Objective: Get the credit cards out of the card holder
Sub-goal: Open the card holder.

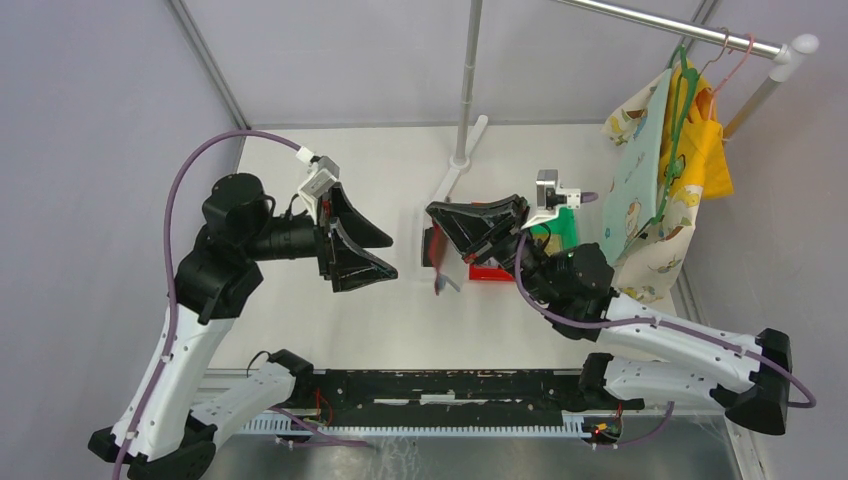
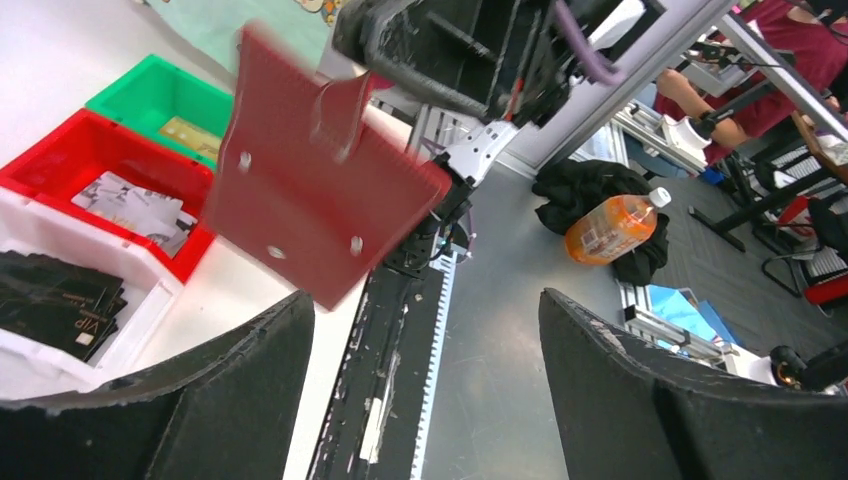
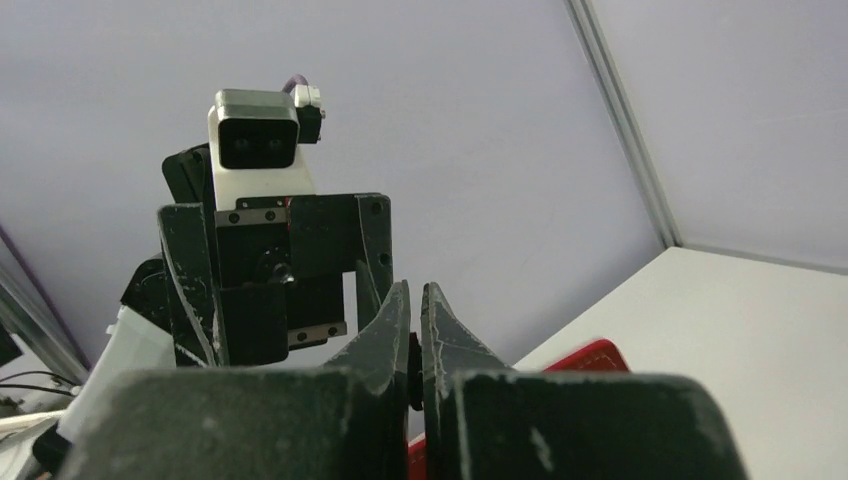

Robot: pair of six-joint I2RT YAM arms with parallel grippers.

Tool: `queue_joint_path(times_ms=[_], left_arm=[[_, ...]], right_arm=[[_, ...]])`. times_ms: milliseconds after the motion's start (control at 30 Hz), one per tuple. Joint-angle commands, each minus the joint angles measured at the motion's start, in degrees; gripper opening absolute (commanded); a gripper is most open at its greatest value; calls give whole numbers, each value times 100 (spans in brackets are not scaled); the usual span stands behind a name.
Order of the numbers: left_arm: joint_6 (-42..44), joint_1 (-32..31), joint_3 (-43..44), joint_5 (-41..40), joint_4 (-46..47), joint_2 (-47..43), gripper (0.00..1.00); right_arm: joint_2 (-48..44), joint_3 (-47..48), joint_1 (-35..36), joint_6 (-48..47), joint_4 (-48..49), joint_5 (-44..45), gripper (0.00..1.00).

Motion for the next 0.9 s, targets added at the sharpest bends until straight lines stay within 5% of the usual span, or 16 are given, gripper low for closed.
queue_joint_path(times_ms=[0, 467, 867], left_arm=[[579, -8, -181, -500, 36, -144, 87], [2078, -8, -1025, -1499, 151, -672, 79], [2100, -8, -1283, -1530, 259, -806, 8]], right_arm=[[39, 1046, -15, -717, -1386, -502, 0], [936, 2889, 214, -1468, -3789, -791, 0], [1029, 2921, 438, -1160, -3409, -1116, 0]])
